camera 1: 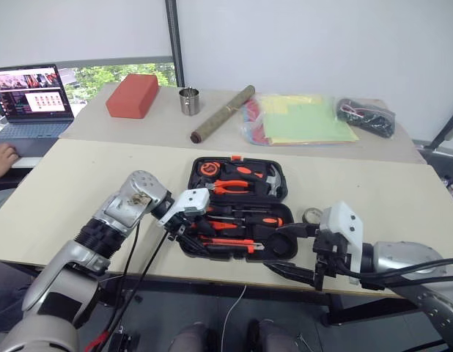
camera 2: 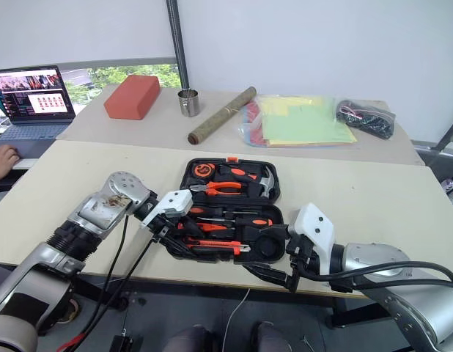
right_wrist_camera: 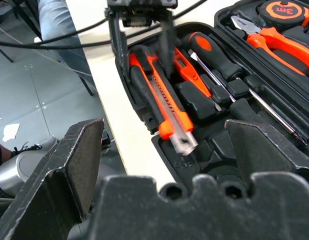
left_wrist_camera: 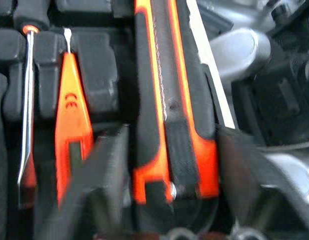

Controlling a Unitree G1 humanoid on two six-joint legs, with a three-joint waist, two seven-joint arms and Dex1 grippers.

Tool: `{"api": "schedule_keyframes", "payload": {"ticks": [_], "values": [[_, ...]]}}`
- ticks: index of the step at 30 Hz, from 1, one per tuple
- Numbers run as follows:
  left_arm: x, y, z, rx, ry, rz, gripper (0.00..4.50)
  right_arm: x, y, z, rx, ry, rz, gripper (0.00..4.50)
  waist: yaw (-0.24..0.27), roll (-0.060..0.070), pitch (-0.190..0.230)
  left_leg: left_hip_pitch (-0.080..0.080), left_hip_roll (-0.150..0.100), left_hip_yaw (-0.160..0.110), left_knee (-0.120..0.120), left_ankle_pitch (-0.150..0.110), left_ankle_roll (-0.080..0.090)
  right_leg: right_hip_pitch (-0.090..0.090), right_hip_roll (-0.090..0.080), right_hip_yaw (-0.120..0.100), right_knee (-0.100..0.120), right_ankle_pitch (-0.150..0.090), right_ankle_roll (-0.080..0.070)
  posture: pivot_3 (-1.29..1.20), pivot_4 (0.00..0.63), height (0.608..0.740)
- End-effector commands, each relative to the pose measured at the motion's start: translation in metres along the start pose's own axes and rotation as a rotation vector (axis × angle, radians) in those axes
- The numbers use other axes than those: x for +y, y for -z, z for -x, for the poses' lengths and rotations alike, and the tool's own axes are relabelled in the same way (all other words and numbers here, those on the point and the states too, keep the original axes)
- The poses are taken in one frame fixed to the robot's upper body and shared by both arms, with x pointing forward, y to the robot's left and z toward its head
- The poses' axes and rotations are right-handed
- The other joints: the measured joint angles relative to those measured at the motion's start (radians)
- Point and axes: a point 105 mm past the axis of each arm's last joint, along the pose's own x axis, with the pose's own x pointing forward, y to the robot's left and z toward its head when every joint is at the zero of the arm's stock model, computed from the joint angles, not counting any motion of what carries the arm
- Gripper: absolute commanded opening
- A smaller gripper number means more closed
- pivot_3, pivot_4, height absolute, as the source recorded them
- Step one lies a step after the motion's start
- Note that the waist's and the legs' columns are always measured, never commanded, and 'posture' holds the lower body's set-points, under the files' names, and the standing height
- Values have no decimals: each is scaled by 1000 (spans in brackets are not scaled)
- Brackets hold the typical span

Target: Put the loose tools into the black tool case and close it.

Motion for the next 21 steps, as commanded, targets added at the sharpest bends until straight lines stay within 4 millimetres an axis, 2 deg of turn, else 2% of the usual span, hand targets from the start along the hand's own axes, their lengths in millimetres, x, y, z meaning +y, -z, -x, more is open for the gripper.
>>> {"api": "schedule_keyframes", "payload": {"ticks": [1, 6, 9, 18, 19, 21], "values": [[2, -6, 8, -18, -32, -20, 4479, 2, -8, 2, -31, 3, 27, 4500, 1, 0, 0, 0, 0, 0, 0, 0, 0, 0, 0, 0, 0, 0, 0, 0, 150, 737], [3, -21, 21, -94, -60, -45, 4479, 1, -8, 2, -34, 1, 22, 4500, 2, 0, 0, 0, 0, 0, 2, 0, 0, 0, 0, 0, 1, 1, 0, 0, 150, 737], [3, -27, 22, -114, -62, -47, 3720, 1, -8, 2, -33, 0, 20, 4500, 2, 0, 0, -1, 0, 0, 1, 0, 1, 0, 0, 0, 1, 2, -2, 0, 150, 737], [-5, -16, 8, -28, -13, -112, 295, -2, -7, 2, -31, 2, 23, 4500, 2, 0, 0, 0, 0, 0, 1, 0, 1, 0, 0, 0, 0, 2, -3, 0, 150, 737], [-7, -14, 6, -16, -2, -117, 49, -3, -7, 2, -31, 4, 21, 4500, 1, 0, 0, 0, 0, 0, 1, 0, 1, 0, 0, 0, 0, 2, -3, 0, 150, 737], [-8, -6, 2, 22, 11, -118, 49, -3, -6, 2, -31, 8, 16, 4500, 1, 0, 0, 0, 0, 0, 1, 0, 1, 0, 0, 0, 0, 2, -3, 0, 150, 737]]}}
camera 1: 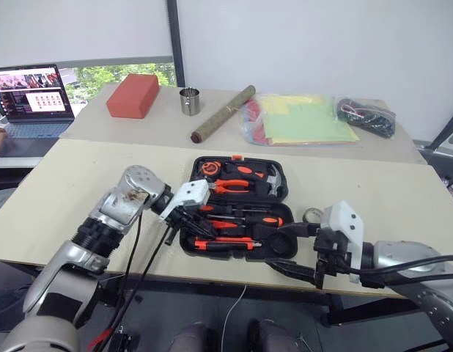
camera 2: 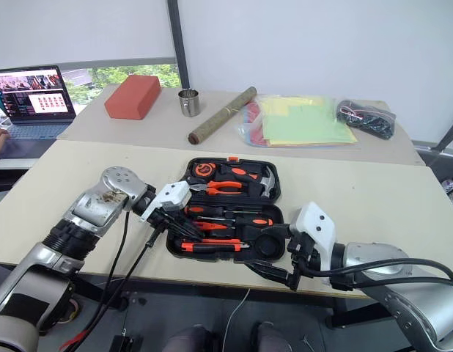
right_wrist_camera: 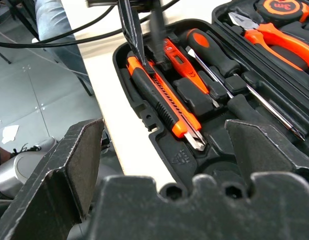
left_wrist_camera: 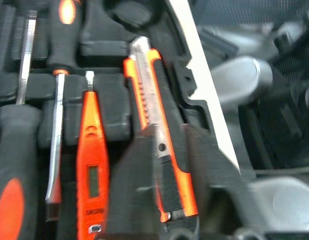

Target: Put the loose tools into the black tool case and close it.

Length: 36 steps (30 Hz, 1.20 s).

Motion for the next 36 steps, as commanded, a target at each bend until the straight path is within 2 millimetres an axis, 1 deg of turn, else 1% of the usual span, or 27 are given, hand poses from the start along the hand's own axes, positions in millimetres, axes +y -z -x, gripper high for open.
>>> {"api": "schedule_keyframes", "payload": {"ticks": [1, 5, 7, 8, 10, 11, 13, 14, 16, 17, 18, 19, 20, 21, 22, 25, 26, 27, 28, 30, 32, 34, 35, 36], "values": [[-3, 10, -4, 77, 19, -45, 49, 0, -8, 2, -34, 6, 30, 4500, 0, 0, 0, 0, 0, 0, 0, 0, 0, 0, 0, 0, 0, 0, 0, 0, 150, 737], [2, 37, -14, 228, -3, -119, 49, -1, -8, 1, -38, 14, 21, 4500, 1, 0, -1, 1, 0, 0, 0, 0, 0, 1, 0, 0, 0, 0, 0, 0, 150, 737], [11, 38, -17, 234, -52, -120, 49, -1, -8, 1, -39, 18, 19, 4500, 3, 1, -4, 2, 0, 0, 0, 0, 0, 2, 0, 0, 0, 0, 0, 0, 150, 737], [14, 36, -17, 219, -65, -112, 49, -1, -8, 1, -40, 19, 18, 4500, 8, 2, -5, 4, 0, 0, 0, 0, 0, 5, 0, 0, 0, 0, 0, 0, 150, 737], [16, 30, -15, 188, -74, -109, 49, 0, -8, 2, -41, 21, 17, 4500, 12, 1, -5, 13, 1, 0, -1, -1, 2, 15, -1, -1, -2, -4, 6, 0, 150, 737], [16, 23, -12, 150, -80, -101, 49, 0, -7, 3, -40, 25, 17, 4500, 12, 1, -5, 15, 1, -1, -2, -4, 4, 16, -1, -1, -3, -4, 7, 0, 150, 737], [15, 9, -5, 63, -86, -88, 49, -3, -6, 7, -30, 46, 18, 4500, 12, 1, -5, 14, 1, -1, -2, -8, -1, 15, -2, 0, -3, -4, 9, 0, 150, 737], [15, 4, -3, 35, -87, -83, 49, -4, -5, 8, -25, 55, 17, 4500, 12, 1, -5, 14, 1, -1, -1, -7, -1, 15, -2, 0, -3, -3, 9, 0, 150, 737], [10, -17, 13, -108, -81, -44, 549, -16, 3, 20, 17, 113, 1, 4500, 12, 1, -5, 11, 1, 0, -1, -4, 6, 13, -2, 0, -2, -3, 9, 0, 150, 737], [8, -28, 23, -179, -84, -34, 668, -25, 10, 28, 52, 156, -10, 4500, 12, 1, -5, 10, 1, 0, -1, -4, 6, 12, -2, 0, -2, -3, 8, 0, 150, 737], [5, -35, 30, -231, -89, -29, 1006, -34, 16, 35, 87, 195, -14, 4500, 12, 1, -5, 9, 1, 0, 0, -4, 5, 11, -2, -1, -2, -2, 7, 0, 150, 737], [5, -42, 35, -273, -110, -40, 1381, -44, 23, 41, 124, 236, -11, 4500, 12, 1, -5, 9, 1, 0, 0, -4, 6, 11, -2, -1, -2, 0, 3, 0, 150, 737], [4, -46, 38, -302, -128, -48, 1785, -52, 28, 46, 150, 267, -10, 4500, 12, 1, -5, 9, 0, 0, 0, -4, 6, 12, -2, -1, -3, 0, 3, 0, 150, 737], [4, -49, 39, -319, -139, -52, 2149, -57, 31, 48, 164, 282, -8, 4500, 11, 1, -5, 9, 0, 0, 0, -4, 6, 12, -2, -1, -4, 0, 3, 0, 150, 737], [2, -52, 40, -334, -142, -57, 2424, -69, 35, 51, 177, 318, -7, 4500, 12, 1, -5, 9, -1, 0, 0, -4, 6, 13, -2, -1, -4, 0, 4, 0, 150, 737], [-7, -57, 37, -359, -99, -53, 3563, -101, 44, 52, 200, 403, -5, 4500, 9, 1, -5, 10, -1, 0, 0, -5, 7, 14, -2, 0, -5, -2, 6, 0, 150, 737], [-8, -60, 36, -372, -88, -47, 3865, -107, 47, 49, 210, 409, 0, 4500, 6, 1, -4, 10, -1, 0, 0, -4, 7, 14, -2, 0, -5, -3, 8, 0, 150, 737], [-8, -62, 36, -382, -86, -46, 4270, -111, 49, 47, 219, 405, 5, 4500, 3, 1, -4, 11, -1, 0, 0, -4, 7, 14, -2, 0, -5, -5, 11, 0, 150, 737], [-8, -65, 36, -390, -90, -52, 4391, -112, 53, 42, 232, 388, 9, 4500, 1, 1, -4, 11, -1, 0, 0, -4, 6, 14, -2, 0, -5, -5, 11, 0, 150, 737], [-7, -68, 35, -388, -97, -62, 4391, -115, 61, 33, 259, 362, 13, 4500, -2, 1, -4, 11, -1, 0, -1, -4, 5, 14, -2, 0, -4, -6, 11, 0, 150, 737], [-7, -69, 34, -383, -111, -70, 4391, -124, 73, 28, 298, 391, -13, 4500, -7, 1, -4, 11, -1, 0, -1, -4, 5, 14, -2, 0, -4, -6, 10, 0, 150, 737], [-7, -69, 33, -379, -118, -73, 4500, -127, 81, 21, 306, 392, -33, 3965, -11, 1, -4, 11, -1, 0, -1, -4, 5, 14, -2, 0, -4, -5, 10, 0, 150, 737], [-8, -69, 33, -376, -120, -73, 4500, -126, 83, 18, 298, 380, -40, 3835, -11, 2, -4, 11, -1, 0, -1, -4, 5, 14, -2, 0, -4, -4, 7, 0, 150, 737], [-8, -69, 34, -375, -123, -72, 4500, -124, 84, 15, 295, 364, -40, 3486, -11, 2, -4, 11, -1, 0, -1, -4, 5, 14, -2, 0, -4, -2, 4, 0, 150, 737]]}}
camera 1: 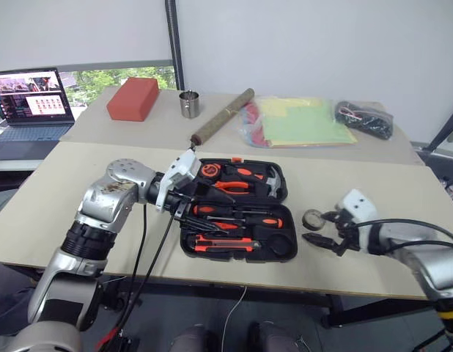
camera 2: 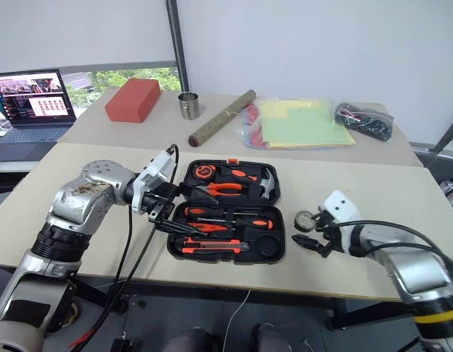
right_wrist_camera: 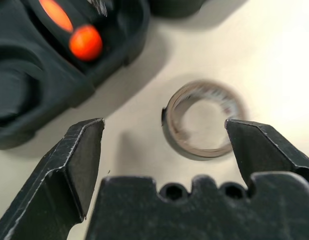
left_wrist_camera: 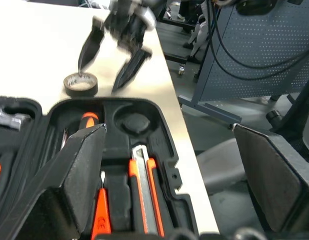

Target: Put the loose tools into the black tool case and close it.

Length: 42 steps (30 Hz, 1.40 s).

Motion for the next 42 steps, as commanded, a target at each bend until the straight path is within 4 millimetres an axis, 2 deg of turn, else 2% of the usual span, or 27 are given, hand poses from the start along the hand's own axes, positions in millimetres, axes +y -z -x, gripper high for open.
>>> {"api": "schedule_keyframes", "payload": {"ticks": [1, 3, 6, 10, 11, 15, 17, 18, 20, 23, 25, 26, 27, 33, 38, 42], "values": [[-2, -10, 3, -2, -13, -47, 4500, 2, -2, -5, -16, -13, 23, 3094, -1, 0, 0, 0, 0, 0, 0, 0, 0, 0, 0, -1, 0, 0, 0, 0, 150, 737], [-2, -9, 4, 1, -21, -45, 4500, 3, -2, -5, -18, -14, 27, 2511, -2, 0, 0, 1, 0, 0, 0, 0, 0, 1, 0, 0, 0, 0, 0, 0, 150, 737], [-1, -7, 5, 9, -28, -44, 4500, 2, -6, -2, -45, -4, 33, 1404, -3, 0, 0, 1, 0, 0, 0, 0, -1, 1, 0, 0, 0, -1, 1, 0, 150, 737], [-4, -4, 3, 29, -12, -53, 4500, 4, -21, 13, -101, -12, 64, 44, -1, 1, 0, 1, 0, 0, 0, -1, -4, 0, 0, 0, 0, -1, 1, 0, 150, 737], [-5, -3, 3, 32, -10, -55, 4500, 6, -23, 16, -106, -18, 71, 44, -1, 1, 0, 0, 0, 0, 0, -1, -4, 0, 0, 0, 0, 0, 1, 0, 150, 737], [-8, 1, 3, 54, 10, -56, 4500, 44, -51, 38, -186, -199, 152, 44, -1, 2, 1, 0, 0, 0, -1, -1, -3, 0, 0, 0, 0, 0, 0, 0, 150, 737], [-14, 5, 3, 77, 44, -61, 4500, 80, -66, 50, -208, -370, 193, 44, -2, 3, 2, 1, 1, -1, -1, -1, -3, 0, 0, 0, -1, 0, 0, 0, 150, 737], [-15, 7, 2, 84, 53, -62, 4500, 90, -68, 52, -203, -408, 210, 44, -3, 3, 2, 1, 0, 0, -1, -1, -3, 0, 0, 0, -1, 0, 0, 0, 150, 737], [-15, 9, 0, 87, 56, -65, 4500, 101, -66, 46, -165, -429, 248, 44, -2, 3, 2, 2, 1, 0, -1, -1, -4, 0, 0, 0, -1, 0, 0, 0, 150, 737], [-13, 8, -3, 80, 53, -74, 4500, 103, -56, 32, -97, -406, 282, 44, -1, 3, 2, 1, 1, -1, -1, -4, -8, 0, 0, 0, -1, -1, 0, 0, 150, 737], [-12, 8, -3, 79, 49, -79, 4500, 97, -48, 23, -53, -373, 278, 837, 4, 3, 2, 1, 0, -1, 0, -4, -8, 0, -1, 0, -1, -3, 5, 0, 150, 737], [-11, 8, -3, 79, 47, -80, 4500, 95, -46, 20, -39, -362, 287, 999, 6, 3, 2, 0, 0, -1, 0, -4, -8, 0, -2, 0, -1, -3, 5, 0, 150, 737], [-11, 8, -3, 78, 46, -80, 4500, 93, -45, 19, -32, -353, 294, 1426, 6, 3, 2, 0, -1, -1, 0, -4, -8, -1, -2, -1, -1, -3, 5, 0, 150, 737], [-11, 10, 2, 82, 27, -72, 4500, 95, -53, 19, -64, -366, 294, 3374, 4, 3, 2, 0, -1, -1, -1, -1, -3, -1, -1, -2, -1, 0, 0, 0, 150, 737], [-11, 11, 3, 83, 17, -64, 4500, 94, -58, 27, -80, -386, 275, 3374, 4, 3, 2, 0, 0, -1, -1, -1, -3, -1, -1, -2, -1, 0, 0, 0, 150, 737], [-3, 26, 17, 128, -87, -8, 4500, 78, -77, 41, -171, -339, 204, 3374, 3, 3, 2, 0, 0, -1, -1, -1, -3, -1, -2, -1, -1, -1, 1, 0, 150, 737]]}}
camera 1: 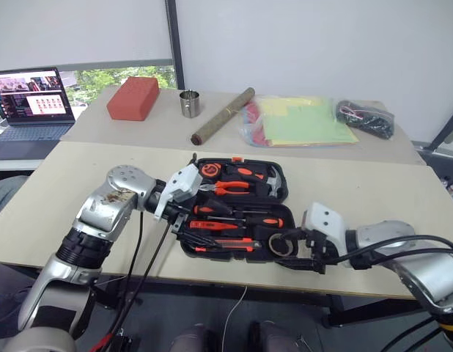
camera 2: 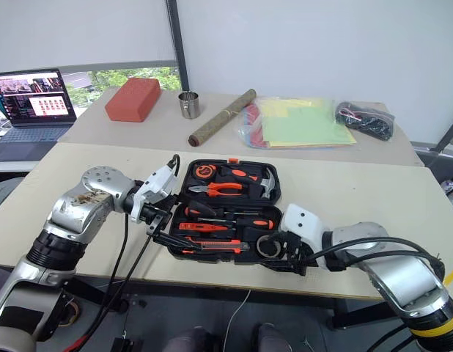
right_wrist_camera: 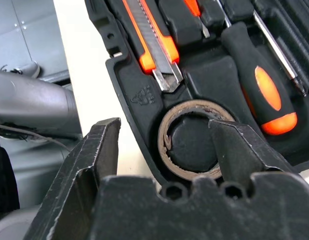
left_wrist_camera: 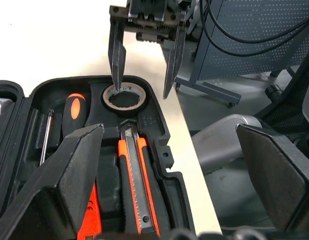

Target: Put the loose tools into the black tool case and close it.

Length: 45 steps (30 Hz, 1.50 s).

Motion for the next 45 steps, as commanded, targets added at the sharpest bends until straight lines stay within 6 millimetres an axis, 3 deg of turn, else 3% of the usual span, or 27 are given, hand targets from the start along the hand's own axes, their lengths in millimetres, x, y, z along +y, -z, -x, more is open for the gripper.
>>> {"api": "schedule_keyframes", "payload": {"ticks": [1, 2, 5, 8, 11, 14, 15, 18, 21, 24, 27, 32, 40, 44, 45], "values": [[12, 15, 23, 52, -157, 41, 4500, -20, -24, 27, -111, 101, -19, 3374, -1, 0, 0, 0, 0, 0, 0, 0, 0, 0, 0, 0, 0, 0, 0, 0, 150, 737], [17, 22, 31, 68, -214, 62, 4500, -27, -25, 35, -126, 135, -41, 2870, -2, 0, 0, 0, 0, 0, 0, 0, 0, 0, 0, 0, 0, 0, 0, 0, 150, 737], [33, 43, 61, 114, -413, 122, 3809, -55, -15, 55, -136, 264, -117, 1993, -3, 0, 0, 1, 0, 0, 0, 0, 0, 0, 0, 0, 0, 0, -1, 0, 150, 737], [47, 65, 83, 191, -573, 143, 2695, -77, 6, 58, -98, 359, -159, 971, -3, 0, 0, 0, 0, 0, -1, 0, 0, 0, 0, 0, 0, 1, -1, 0, 150, 737], [50, 80, 88, 230, -612, 170, 1592, -84, 24, 47, -46, 363, -140, 78, 0, 0, 0, 0, 0, 0, -1, 0, 0, -1, 0, 0, 0, 1, -1, 0, 150, 737], [47, 91, 79, 256, -581, 189, 335, -89, 34, 24, -17, 342, -109, 0, -6, 0, 0, 0, 0, 1, -1, 0, 0, -1, 0, 0, 0, 1, -1, 0, 150, 737], [45, 92, 73, 257, -559, 192, 106, -88, 35, 16, -6, 321, -91, 0, -6, 0, 0, 0, 0, 1, -1, 0, 0, -1, 0, 0, 0, 1, -1, 0, 150, 737], [38, 93, 59, 240, -479, 199, 106, -84, 34, 0, 3, 272, -52, 0, -8, 1, 1, -1, 0, 2, -1, 0, 0, -2, 0, 0, 1, 1, -1, 0, 150, 737], [18, 80, 32, 176, -311, 212, 106, -52, 17, -16, -61, 78, -18, 0, -9, 1, 1, -1, 0, 2, -1, 1, 1, -2, 0, 0, 1, 1, -1, 0, 150, 737], [-1, 80, 22, 206, -197, 199, 106, -18, 16, -14, -54, -97, 4, 0, -7, 1, 1, -1, 0, 1, -2, 1, 2, -2, 0, -1, 1, 0, -1, 0, 150, 737], [-7, 86, 22, 243, -181, 195, 106, -5, 20, -13, -40, -137, 6, 0, -7, 1, 1, -1, 0, 1, -4, 0, 1, -2, 0, -1, 0, -1, -2, 0, 150, 737], [-10, 94, 31, 283, -209, 203, 106, -11, 35, -12, 0, -36, -13, 0, -6, 1, 1, 0, 1, 0, -2, -2, -3, -1, 0, -1, 1, -2, -1, 0, 150, 737], [-21, 115, 77, 400, -293, 266, 106, -28, 68, 20, 96, 138, -69, 0, -5, 1, 1, 1, 0, 0, -2, -3, -6, 0, -1, -1, 1, -1, -2, 0, 150, 737], [-16, 118, 104, 413, -378, 329, 106, -45, 64, 36, 54, 236, -140, 0, -6, 1, 1, 3, 1, 0, -2, -4, -7, 0, -1, -1, 1, -4, 3, 0, 150, 737], [-7, 115, 110, 384, -428, 357, 332, -52, 59, 38, 22, 265, -176, 289, -6, 1, 1, 3, 1, 0, -2, -4, -7, 0, -1, -1, 1, -5, 5, 0, 150, 737]]}}
